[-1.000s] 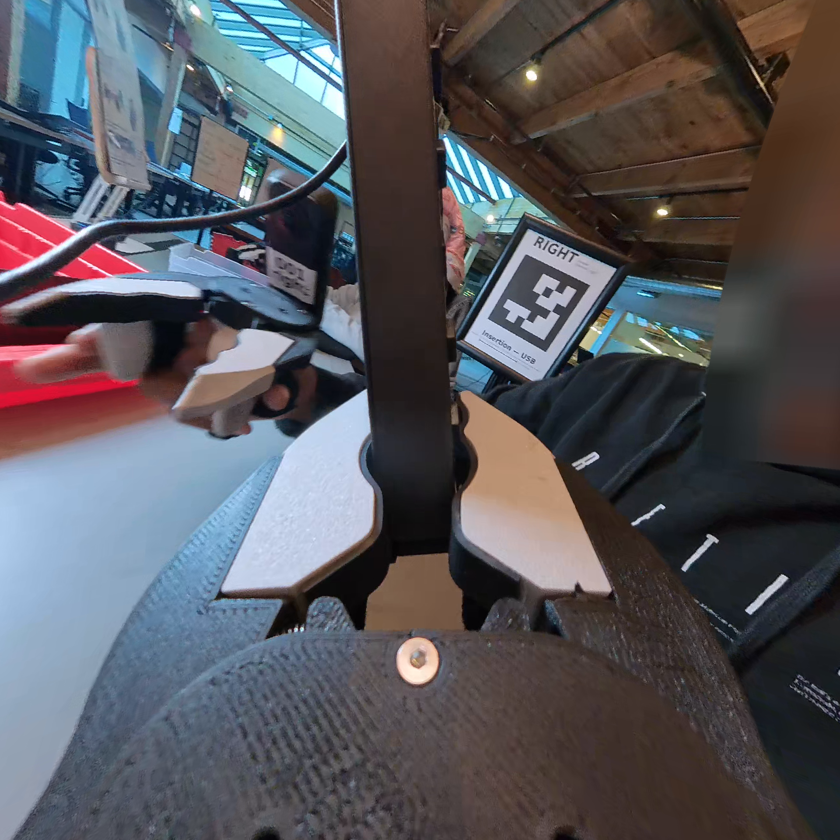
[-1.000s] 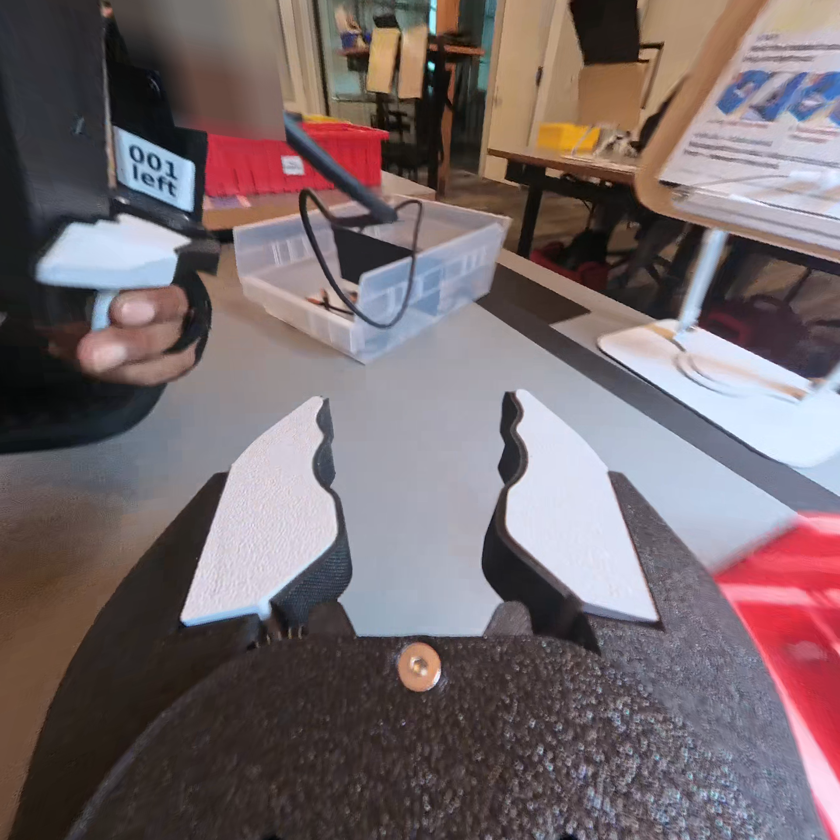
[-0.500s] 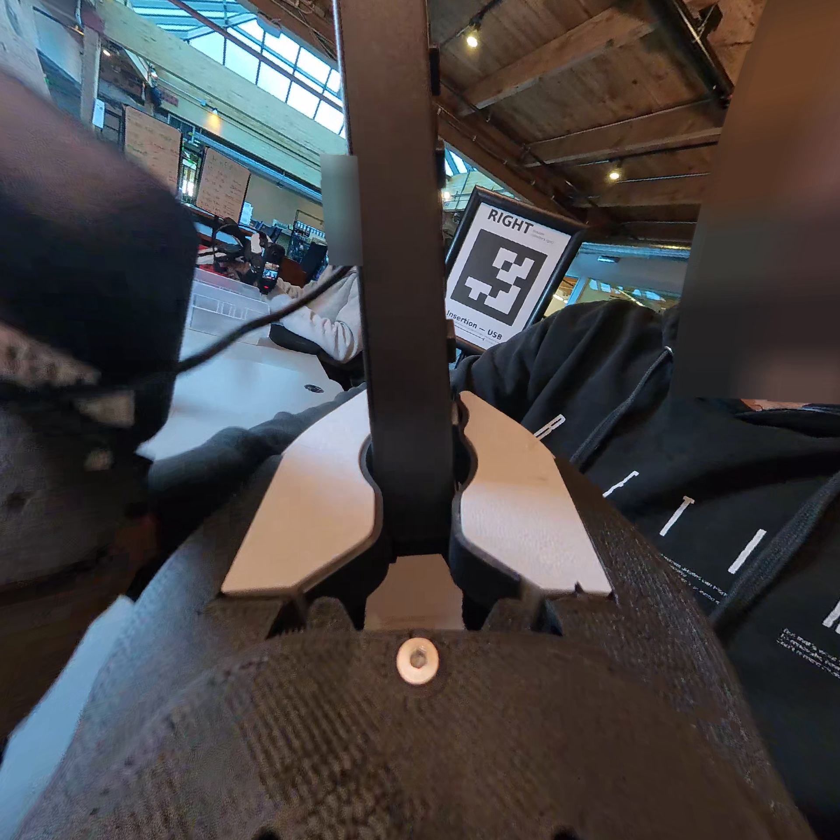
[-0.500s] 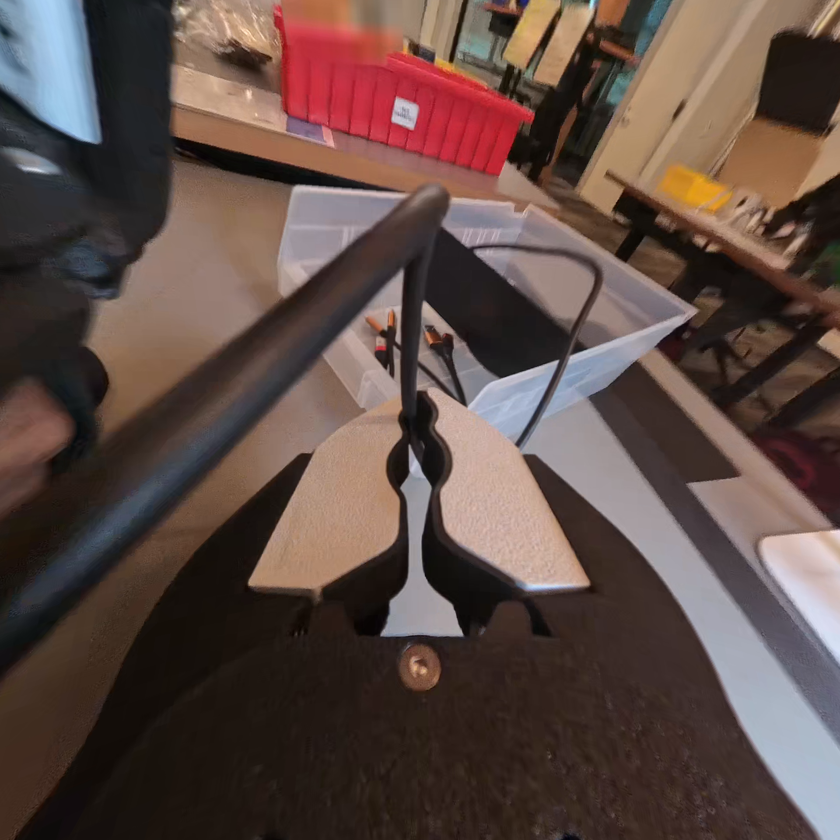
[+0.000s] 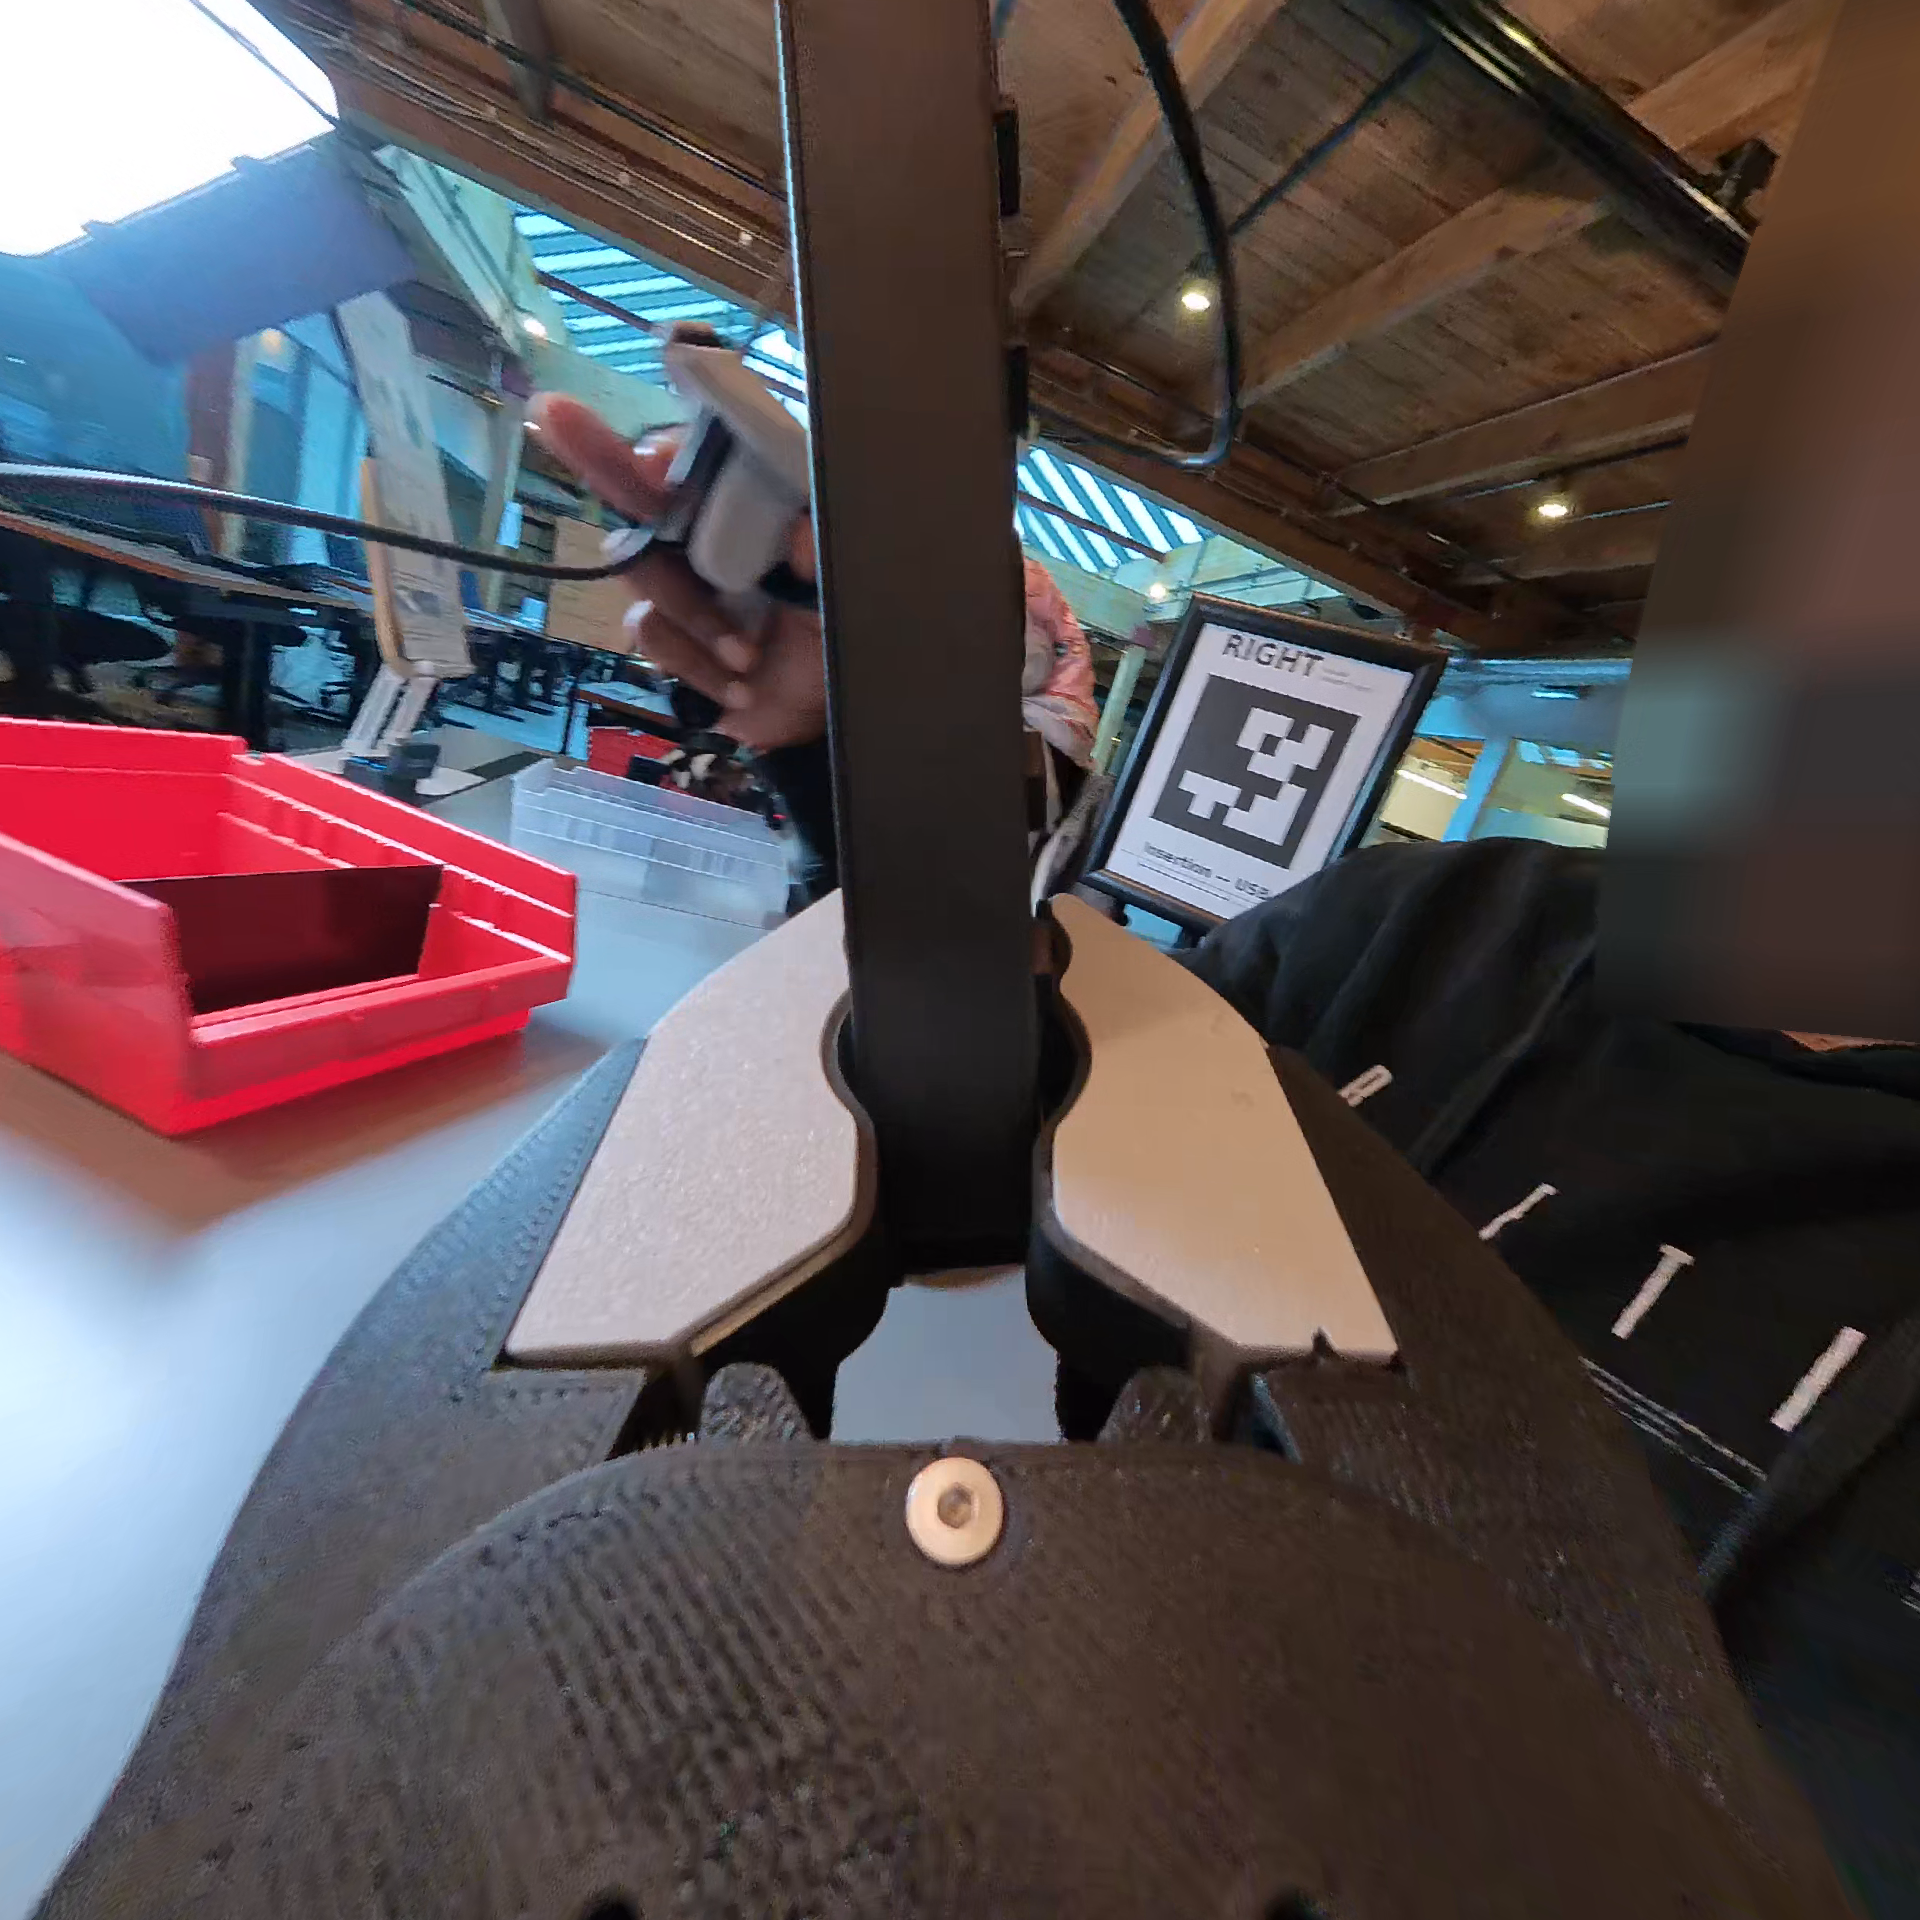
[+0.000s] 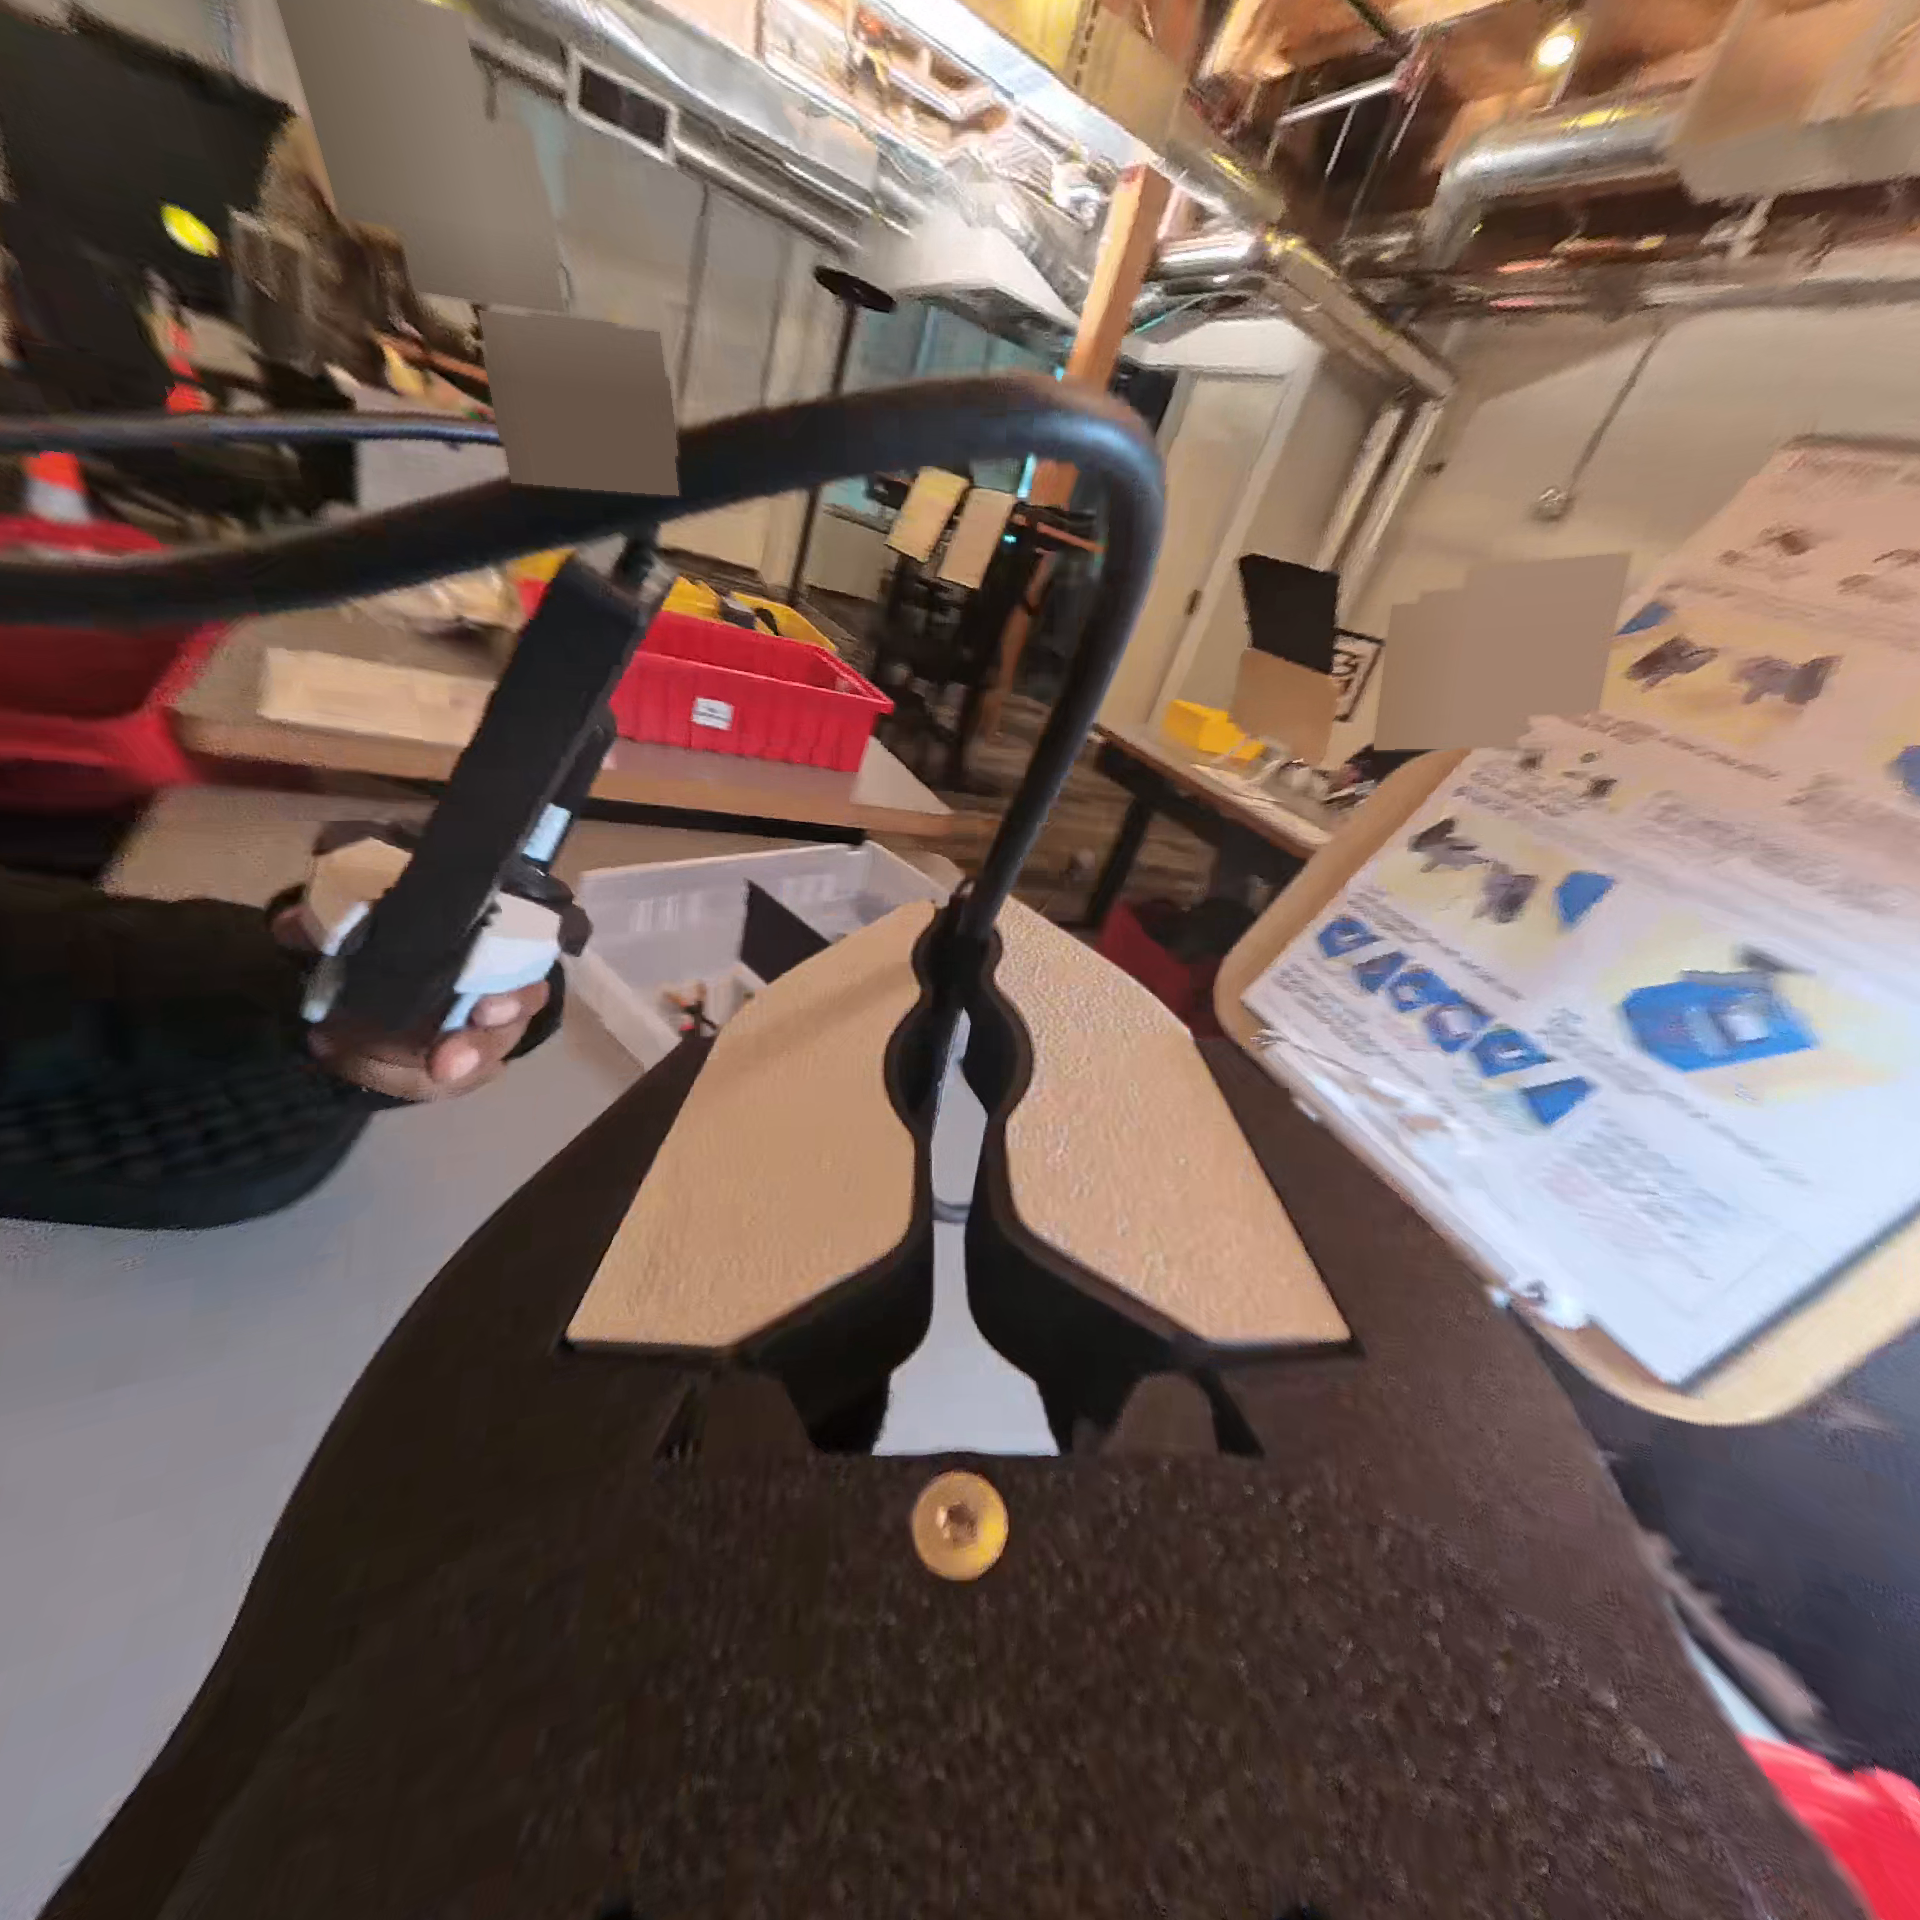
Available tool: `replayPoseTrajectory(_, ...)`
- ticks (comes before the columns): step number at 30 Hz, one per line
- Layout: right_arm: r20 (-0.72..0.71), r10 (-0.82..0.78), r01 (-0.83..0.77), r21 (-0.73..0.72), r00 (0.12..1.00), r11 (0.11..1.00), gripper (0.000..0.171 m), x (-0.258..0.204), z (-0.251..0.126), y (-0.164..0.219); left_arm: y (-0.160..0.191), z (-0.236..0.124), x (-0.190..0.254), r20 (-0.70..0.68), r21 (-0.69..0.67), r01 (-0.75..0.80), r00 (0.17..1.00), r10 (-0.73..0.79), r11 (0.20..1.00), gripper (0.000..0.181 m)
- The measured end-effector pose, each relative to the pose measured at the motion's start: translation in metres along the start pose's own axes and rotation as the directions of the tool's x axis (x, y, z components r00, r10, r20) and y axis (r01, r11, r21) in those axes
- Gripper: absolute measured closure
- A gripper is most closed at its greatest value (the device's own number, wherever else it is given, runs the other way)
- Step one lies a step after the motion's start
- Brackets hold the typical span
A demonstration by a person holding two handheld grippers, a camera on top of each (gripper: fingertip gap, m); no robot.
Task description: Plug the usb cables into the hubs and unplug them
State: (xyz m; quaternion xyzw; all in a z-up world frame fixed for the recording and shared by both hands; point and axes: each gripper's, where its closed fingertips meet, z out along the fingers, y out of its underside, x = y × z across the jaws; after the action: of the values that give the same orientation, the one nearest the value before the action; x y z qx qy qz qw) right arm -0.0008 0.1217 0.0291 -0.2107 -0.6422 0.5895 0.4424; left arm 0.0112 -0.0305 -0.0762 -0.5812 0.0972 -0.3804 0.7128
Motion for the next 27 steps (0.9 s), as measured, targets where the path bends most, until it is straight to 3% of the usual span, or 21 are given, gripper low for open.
replayPoseTrajectory(4,0.020,-0.070,0.069,0.073,0.997,0.995,0.171,-0.024,-0.036,-0.050,-0.006,-0.012,-0.017,0.076,0.045,0.018,0.997,-0.022,0.999,0.153)
replayPoseTrajectory(6,-0.026,-0.116,0.117,0.007,0.993,0.993,0.171,-0.027,-0.048,-0.053,-0.007,-0.016,-0.024,0.102,0.057,0.036,0.994,-0.041,0.998,0.153)
replayPoseTrajectory(9,-0.045,-0.149,0.139,-0.170,0.988,0.976,0.171,-0.025,-0.047,-0.026,0.000,-0.019,-0.036,0.136,0.051,0.069,0.988,-0.076,0.996,0.153)
replayPoseTrajectory(15,0.070,-0.051,0.064,-0.195,0.996,0.979,0.171,-0.034,-0.019,0.001,0.020,-0.020,-0.052,0.181,-0.011,0.122,0.976,-0.118,0.992,0.153)
replayPoseTrajectory(19,-0.013,-0.041,0.030,-0.448,0.999,0.894,0.170,-0.008,-0.012,0.063,0.030,-0.020,-0.059,0.199,-0.041,0.137,0.972,-0.126,0.990,0.153)
replayPoseTrajectory(23,0.033,0.080,-0.039,-0.657,0.996,0.753,0.138,-0.004,-0.035,0.128,0.036,-0.019,-0.062,0.202,-0.051,0.167,0.967,-0.154,0.985,0.153)
replayPoseTrajectory(27,0.090,0.223,-0.113,-0.649,0.971,0.752,0.110,-0.009,-0.063,0.134,0.029,-0.026,-0.072,0.245,0.008,0.203,0.949,-0.198,0.979,0.153)
